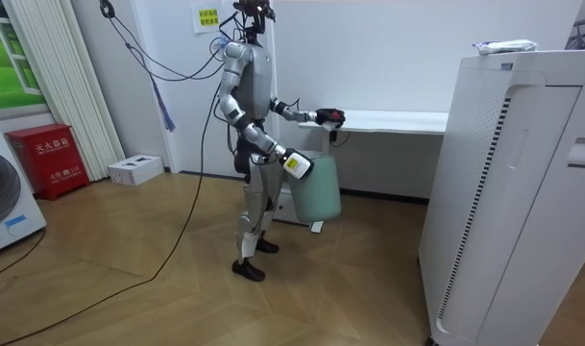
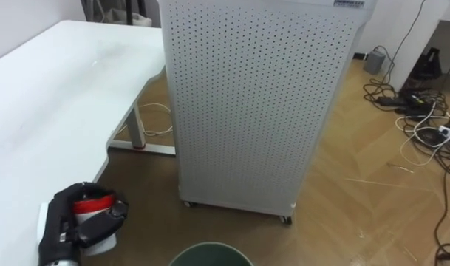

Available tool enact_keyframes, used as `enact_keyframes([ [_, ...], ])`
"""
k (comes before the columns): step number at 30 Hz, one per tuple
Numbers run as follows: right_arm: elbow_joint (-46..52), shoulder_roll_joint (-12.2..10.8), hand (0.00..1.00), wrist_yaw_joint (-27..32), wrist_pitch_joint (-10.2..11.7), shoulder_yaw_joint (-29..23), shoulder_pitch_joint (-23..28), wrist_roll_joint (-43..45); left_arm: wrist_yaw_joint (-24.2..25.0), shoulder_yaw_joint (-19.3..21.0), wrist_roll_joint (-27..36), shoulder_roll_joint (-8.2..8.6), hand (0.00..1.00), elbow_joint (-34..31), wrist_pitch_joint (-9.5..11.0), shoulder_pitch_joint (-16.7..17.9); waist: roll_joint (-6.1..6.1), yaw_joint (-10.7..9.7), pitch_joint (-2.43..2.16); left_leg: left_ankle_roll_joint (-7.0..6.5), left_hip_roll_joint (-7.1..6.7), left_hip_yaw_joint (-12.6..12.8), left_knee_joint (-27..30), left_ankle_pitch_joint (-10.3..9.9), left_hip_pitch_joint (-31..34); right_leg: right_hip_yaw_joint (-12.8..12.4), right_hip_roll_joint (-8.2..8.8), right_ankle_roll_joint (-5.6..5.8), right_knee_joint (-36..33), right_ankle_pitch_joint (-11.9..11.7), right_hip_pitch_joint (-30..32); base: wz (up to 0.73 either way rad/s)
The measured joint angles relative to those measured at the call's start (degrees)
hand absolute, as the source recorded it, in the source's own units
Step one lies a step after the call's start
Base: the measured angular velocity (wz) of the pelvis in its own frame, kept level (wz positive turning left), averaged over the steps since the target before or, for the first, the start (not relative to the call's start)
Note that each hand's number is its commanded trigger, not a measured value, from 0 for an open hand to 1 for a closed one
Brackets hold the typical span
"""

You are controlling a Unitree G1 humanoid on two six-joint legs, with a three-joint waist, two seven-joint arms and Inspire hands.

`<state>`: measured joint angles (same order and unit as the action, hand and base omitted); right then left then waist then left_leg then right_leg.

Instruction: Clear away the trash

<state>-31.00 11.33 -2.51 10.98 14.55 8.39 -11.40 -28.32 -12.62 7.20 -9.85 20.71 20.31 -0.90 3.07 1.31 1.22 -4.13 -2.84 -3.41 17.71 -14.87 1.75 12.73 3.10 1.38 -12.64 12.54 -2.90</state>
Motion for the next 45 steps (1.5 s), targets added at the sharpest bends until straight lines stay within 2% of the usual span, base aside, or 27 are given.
enact_keyframes([
  [9,-0.20,-0.16,1.00,1.97,0.10,0.47,-5.49,-2.79,6.55,-5.43,-0.62,0.65,1.00,-1.95,0.02,-0.52,0.06,0.63,-0.03,0.04,0.21,0.83,0.15,0.02,1.80,-0.92,0.15,-0.09,-0.23,-0.06,2.07,-0.03],
  [14,-0.19,-0.24,1.00,4.17,0.14,3.65,-8.66,-2.79,7.84,-7.33,-0.59,0.73,1.00,-1.01,0.02,-1.09,0.03,0.72,0.00,0.06,0.30,0.98,0.35,0.05,3.53,-1.66,-0.17,-0.17,-1.25,-0.10,4.80,-0.08],
  [19,-0.22,-0.60,1.00,5.09,0.87,4.51,-10.95,-3.01,7.72,-8.15,-0.58,1.44,1.00,2.06,0.05,-2.54,-0.57,0.64,0.60,0.06,0.39,1.10,0.33,0.05,5.12,-1.63,-0.03,-0.18,-2.49,-0.10,7.15,-0.08],
  [20,-0.46,-0.67,1.00,5.29,1.28,4.52,-11.65,-3.17,7.61,-8.51,-0.55,1.77,1.00,3.03,0.07,-3.01,-0.76,0.50,0.82,0.05,0.50,0.75,0.32,0.08,5.66,-1.58,-0.04,-0.20,-3.93,-0.08,8.80,-0.22],
  [21,-1.55,-0.89,1.00,5.49,1.85,4.53,-12.62,-3.56,7.55,-8.99,-0.55,1.97,1.00,5.00,0.09,-4.15,-1.20,0.72,1.32,0.10,0.63,-2.65,0.28,0.13,5.68,-1.47,-0.30,-0.63,-7.74,0.99,12.13,-0.32],
  [22,-2.22,-1.30,1.00,5.58,2.03,4.63,-13.35,-3.80,7.54,-9.02,-0.54,1.98,1.00,5.75,0.09,-4.54,-1.20,0.97,1.38,0.12,0.61,-4.85,0.39,0.14,5.86,-1.71,-0.57,-1.22,-7.61,0.78,13.94,-0.67],
  [23,-3.25,-2.17,1.00,5.83,2.07,5.51,-15.24,-4.08,7.35,-8.24,-0.53,1.95,1.00,6.88,0.11,-4.77,-1.11,0.87,1.39,0.48,0.69,-6.21,1.19,-0.07,6.96,-2.46,-1.41,-3.03,-2.75,-2.81,17.47,-0.54],
  [24,-3.67,-2.47,1.00,6.36,2.12,6.07,-16.17,-4.46,7.44,-7.82,-0.49,2.58,1.00,9.29,0.07,-5.93,-1.99,-0.32,1.56,1.23,1.07,-5.94,2.11,-0.37,8.17,-1.47,-1.50,-3.18,-2.26,-8.37,18.48,-0.34],
  [25,-3.84,-2.91,1.00,6.83,2.13,6.14,-16.26,-4.87,7.72,-7.99,-0.51,2.47,1.00,10.24,0.07,-6.65,-1.94,-0.82,1.58,1.65,1.15,-5.04,2.02,-0.14,8.69,-1.22,-1.44,-3.28,-2.04,-8.52,18.44,0.12],
  [26,-4.60,-3.12,1.00,7.17,2.14,6.39,-16.77,-5.73,8.24,-8.57,-0.53,3.09,1.00,11.36,0.08,-8.07,-1.61,-1.25,1.79,2.47,1.51,-1.99,2.42,-0.01,9.77,-2.09,-1.26,-3.30,-1.87,-8.52,18.55,0.21],
  [27,-5.06,-3.11,1.00,7.35,2.14,6.54,-17.04,-6.25,8.41,-9.06,-0.54,3.49,1.00,11.92,0.09,-8.88,-1.46,-1.51,1.88,3.08,1.79,-0.41,2.81,-0.09,10.67,-3.52,-1.22,-3.29,-1.82,-8.52,18.66,0.51],
  [28,-5.52,-3.08,1.00,7.55,2.14,6.16,-17.11,-7.02,8.73,-10.22,-0.75,4.28,1.00,12.76,0.09,-10.45,-1.37,-2.35,1.93,3.67,2.77,1.02,1.88,0.68,13.01,-5.87,-1.23,-2.87,-1.99,-8.45,19.22,0.68],
  [29,-5.75,-3.15,1.00,7.67,2.11,5.83,-17.31,-7.33,8.73,-10.99,-1.96,4.98,1.00,13.14,0.23,-11.51,-0.81,-2.16,1.93,2.20,4.00,4.31,1.78,2.25,14.35,-6.64,-1.16,-2.32,-3.08,-8.25,20.60,0.59],
  [30,-6.14,-2.98,1.00,7.70,2.09,5.66,-17.59,-7.33,8.61,-11.25,-3.09,5.62,1.00,13.28,0.26,-11.54,-0.45,-1.72,1.93,1.99,4.36,7.19,2.18,2.51,14.90,-6.45,-1.14,-2.13,-3.97,-8.17,21.59,0.19],
  [33,-6.25,-3.60,1.00,7.20,2.10,5.61,-17.94,-7.32,7.88,-11.04,-4.55,5.86,1.00,14.97,0.26,-11.55,-0.51,-0.45,1.98,1.91,4.04,8.18,2.80,2.44,15.03,-5.52,-1.02,-2.08,-4.15,-8.19,21.97,-0.25],
  [35,-6.24,-4.42,1.00,6.61,2.10,5.85,-18.78,-7.12,7.54,-9.91,-5.14,6.01,1.00,16.85,0.26,-12.07,-0.64,-0.72,2.02,1.82,3.68,8.18,3.23,2.38,15.72,-4.40,-0.13,-1.88,-4.23,-8.06,22.37,-0.10],
  [40,-6.33,-4.34,1.00,5.09,2.09,6.16,-19.67,-7.11,6.05,-9.96,-5.36,7.14,1.00,20.00,0.29,-12.91,-0.70,-1.06,2.06,1.71,3.09,8.83,4.06,2.37,16.96,-4.50,0.79,-1.25,-7.40,-7.29,24.68,0.03],
  [41,-6.34,-4.39,1.00,4.58,2.09,6.17,-19.68,-7.00,5.74,-9.95,-5.48,7.36,0.81,21.01,0.33,-12.98,-0.80,-1.05,2.13,1.34,3.07,9.27,4.10,2.27,17.07,-4.57,0.81,-1.24,-7.91,-7.22,25.17,-0.09],
  [42,-6.39,-4.39,1.00,4.31,2.10,6.21,-19.56,-6.80,5.05,-9.96,-5.59,7.52,0.27,22.13,0.34,-13.05,-0.97,-1.18,2.23,1.02,3.05,9.42,4.18,2.26,17.41,-4.63,0.80,-1.24,-8.09,-7.20,25.56,-0.08],
  [43,-6.39,-4.37,1.00,4.30,2.09,6.23,-19.51,-6.79,4.68,-9.96,-5.61,7.54,0.00,22.59,0.34,-13.12,-1.08,-1.29,2.30,0.93,3.00,9.43,4.34,2.25,17.72,-4.59,0.79,-1.24,-8.12,-7.20,25.84,0.00],
  [45,-6.39,-4.32,1.00,4.25,2.09,6.23,-19.41,-6.79,2.77,-9.92,-5.66,7.55,0.00,23.91,0.33,-13.21,-1.65,-2.16,2.64,0.60,3.05,9.62,5.11,2.09,19.53,-4.56,0.80,-1.27,-8.56,-7.21,27.21,0.00],
])
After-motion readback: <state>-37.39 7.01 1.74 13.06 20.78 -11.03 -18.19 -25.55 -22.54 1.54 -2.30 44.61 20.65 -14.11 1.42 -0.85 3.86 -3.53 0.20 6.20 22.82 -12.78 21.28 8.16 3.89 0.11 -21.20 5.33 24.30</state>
